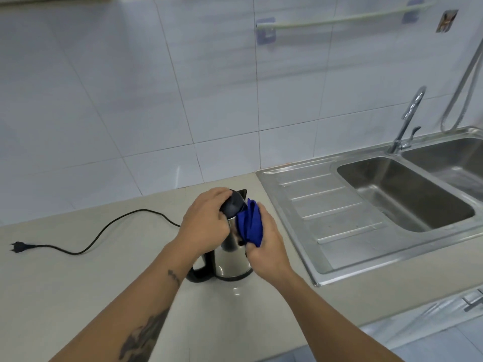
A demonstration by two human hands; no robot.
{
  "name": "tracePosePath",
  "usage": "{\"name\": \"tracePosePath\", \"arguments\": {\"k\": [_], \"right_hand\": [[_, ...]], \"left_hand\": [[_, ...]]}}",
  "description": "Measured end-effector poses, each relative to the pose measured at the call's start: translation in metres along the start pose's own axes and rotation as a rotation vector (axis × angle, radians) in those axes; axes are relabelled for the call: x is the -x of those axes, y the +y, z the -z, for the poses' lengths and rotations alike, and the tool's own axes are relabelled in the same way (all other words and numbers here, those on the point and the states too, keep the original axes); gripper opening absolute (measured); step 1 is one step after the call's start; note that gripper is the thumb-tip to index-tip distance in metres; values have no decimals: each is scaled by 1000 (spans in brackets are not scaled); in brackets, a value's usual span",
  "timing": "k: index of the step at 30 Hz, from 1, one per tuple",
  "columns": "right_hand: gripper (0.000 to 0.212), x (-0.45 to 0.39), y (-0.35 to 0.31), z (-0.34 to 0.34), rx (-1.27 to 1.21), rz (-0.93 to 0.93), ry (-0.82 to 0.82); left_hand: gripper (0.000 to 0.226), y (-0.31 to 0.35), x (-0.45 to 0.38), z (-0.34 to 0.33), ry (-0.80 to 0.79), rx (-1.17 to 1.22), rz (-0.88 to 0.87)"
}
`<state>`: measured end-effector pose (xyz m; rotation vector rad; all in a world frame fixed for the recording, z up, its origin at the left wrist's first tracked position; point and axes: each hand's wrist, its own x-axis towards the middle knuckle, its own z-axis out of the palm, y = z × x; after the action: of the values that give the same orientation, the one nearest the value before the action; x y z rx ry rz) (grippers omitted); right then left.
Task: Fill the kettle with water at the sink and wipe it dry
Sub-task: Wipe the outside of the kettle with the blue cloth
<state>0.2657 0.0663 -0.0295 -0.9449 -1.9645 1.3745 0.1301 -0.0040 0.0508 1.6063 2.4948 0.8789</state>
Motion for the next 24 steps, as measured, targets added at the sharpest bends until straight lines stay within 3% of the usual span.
{"name": "tracePosePath", "arguments": {"k": [5, 8, 15, 21, 24], "right_hand": [[96, -7, 8, -7, 128, 25, -73], [105, -1, -4, -5, 152, 41, -165], [110, -3, 14, -7, 233, 249, -102], [118, -40, 37, 19, 82, 4, -356], [107, -60, 45, 31, 99, -73, -472]], "left_hand": [[50, 14, -2, -27, 78, -171, 142], [46, 16, -3, -28, 121, -152, 168], [31, 26, -5, -26, 242, -90, 288], [27, 25, -8, -27, 289, -86, 353], [30, 26, -8, -31, 297, -120, 336]]}}
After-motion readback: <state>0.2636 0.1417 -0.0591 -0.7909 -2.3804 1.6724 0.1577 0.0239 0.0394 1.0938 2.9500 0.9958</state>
